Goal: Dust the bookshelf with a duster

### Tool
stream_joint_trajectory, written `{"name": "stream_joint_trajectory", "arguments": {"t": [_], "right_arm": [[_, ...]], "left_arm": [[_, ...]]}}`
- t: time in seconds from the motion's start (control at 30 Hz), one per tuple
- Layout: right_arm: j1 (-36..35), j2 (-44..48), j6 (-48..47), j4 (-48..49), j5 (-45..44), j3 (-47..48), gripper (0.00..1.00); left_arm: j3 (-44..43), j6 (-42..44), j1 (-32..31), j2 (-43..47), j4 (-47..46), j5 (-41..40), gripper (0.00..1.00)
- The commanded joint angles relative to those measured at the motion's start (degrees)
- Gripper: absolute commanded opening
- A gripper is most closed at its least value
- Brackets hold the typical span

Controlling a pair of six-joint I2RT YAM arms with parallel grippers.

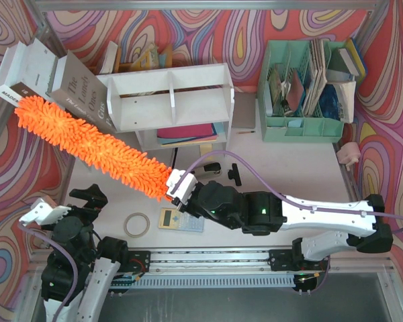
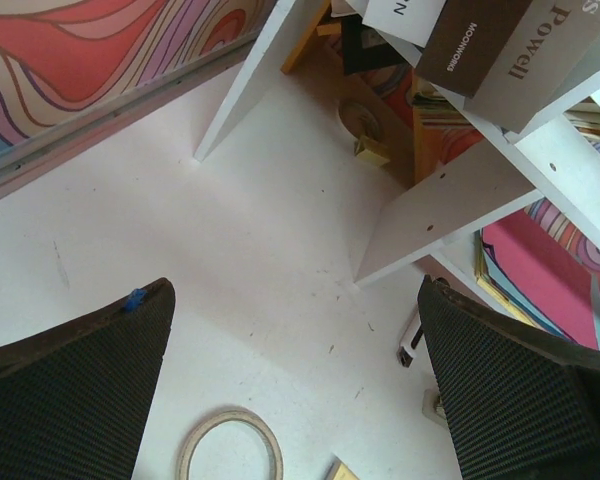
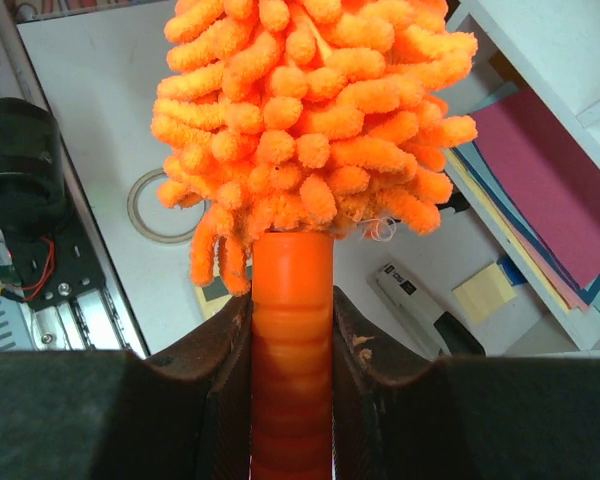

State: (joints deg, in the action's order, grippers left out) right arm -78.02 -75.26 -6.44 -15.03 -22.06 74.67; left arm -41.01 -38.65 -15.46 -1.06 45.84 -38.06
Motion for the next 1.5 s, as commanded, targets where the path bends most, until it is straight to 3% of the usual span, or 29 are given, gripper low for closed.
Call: {"name": "stream_joint_trajectory", "arguments": {"t": [0.0,0.37,0.67,0.83,1.0,1.17,1.47], "right_arm": [[0.30,0.55,-0.06,3.34,-2.49,-0.89,0.00],[0.67,1.26,6.94,3.15,0.42,-11.40,0.00],[0.67,11.81,3.66,-0.26,5.80,-14.15,0.00],[0.67,16.30,1.82,-3.17,6.10,-13.99,0.00],[0.67,16.91,0.87,-3.43,5.20,-14.23,0.00],[0.67,17.07,1.06,-1.13,8.19,-14.41,0.00],[0.67,15.99,0.87,-0.49,15.80,-14.13,0.00]], "left_arm": [[-1.37,-1.81,0.87,0.79,1.65,-1.80,0.99],[-1.11,-2.78,1.05,0.73,-0.06,0.72,0.98],[-6.45,-4.41,1.05,-1.41,1.49,2.72,0.98],[-15.13,-9.04,1.05,-7.47,4.47,9.53,0.98],[-19.49,-12.92,1.05,-10.03,-0.11,19.43,0.98],[-17.99,-15.73,1.05,-10.12,-6.69,26.66,0.98],[-8.42,-22.79,1.05,-11.29,-13.33,30.81,0.91]]}}
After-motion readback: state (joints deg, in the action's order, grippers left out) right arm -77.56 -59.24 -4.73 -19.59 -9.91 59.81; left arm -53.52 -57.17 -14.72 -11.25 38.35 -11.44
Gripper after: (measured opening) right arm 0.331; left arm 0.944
